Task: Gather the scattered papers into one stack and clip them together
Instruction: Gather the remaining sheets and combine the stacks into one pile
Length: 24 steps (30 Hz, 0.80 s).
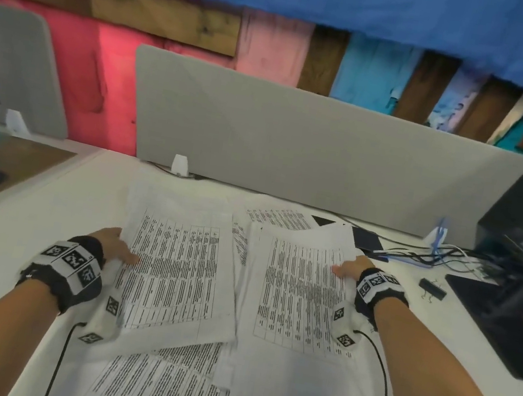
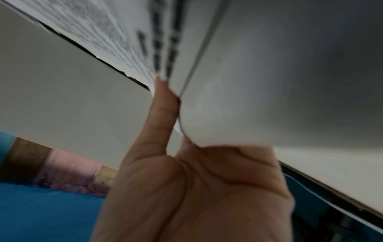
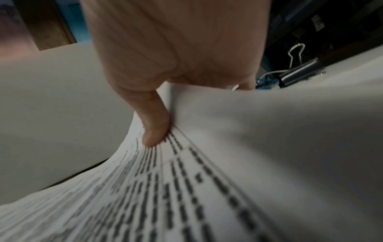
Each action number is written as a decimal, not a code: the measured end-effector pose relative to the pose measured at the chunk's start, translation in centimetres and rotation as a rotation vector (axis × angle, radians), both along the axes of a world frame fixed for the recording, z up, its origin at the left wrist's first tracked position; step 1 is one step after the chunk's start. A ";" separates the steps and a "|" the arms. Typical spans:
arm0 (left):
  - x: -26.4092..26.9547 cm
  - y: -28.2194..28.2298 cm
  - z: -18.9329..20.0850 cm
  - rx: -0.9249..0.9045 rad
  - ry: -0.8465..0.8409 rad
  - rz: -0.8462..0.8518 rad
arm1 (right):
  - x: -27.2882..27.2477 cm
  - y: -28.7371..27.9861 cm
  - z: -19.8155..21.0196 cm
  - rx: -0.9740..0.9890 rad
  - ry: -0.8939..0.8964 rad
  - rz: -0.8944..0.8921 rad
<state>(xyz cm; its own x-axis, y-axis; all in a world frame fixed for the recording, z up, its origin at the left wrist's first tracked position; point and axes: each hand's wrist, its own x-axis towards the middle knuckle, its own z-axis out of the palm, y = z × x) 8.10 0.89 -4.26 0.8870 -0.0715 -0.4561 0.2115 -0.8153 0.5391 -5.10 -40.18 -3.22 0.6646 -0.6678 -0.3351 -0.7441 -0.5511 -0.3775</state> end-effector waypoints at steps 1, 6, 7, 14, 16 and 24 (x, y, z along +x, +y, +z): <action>0.0 0.1 0.1 0.006 0.005 -0.003 | 0.2 -0.5 -0.1 0.007 -0.005 -0.012; -0.7 -0.6 1.0 0.040 -0.035 -0.067 | 0.4 0.0 0.7 -0.162 0.033 0.003; -0.8 -0.7 1.2 0.034 -0.058 -0.081 | 0.4 0.3 0.9 -0.240 0.021 0.008; -0.5 -1.2 1.3 0.065 -0.188 -0.114 | -0.1 2.2 2.9 -0.015 -0.295 -0.014; -0.1 -1.0 1.3 0.050 -0.175 -0.055 | -1.5 2.1 3.8 0.141 -0.427 -0.079; 0.2 -1.1 0.9 -0.071 -0.197 0.080 | -10.9 -0.2 3.5 0.543 -0.444 -0.156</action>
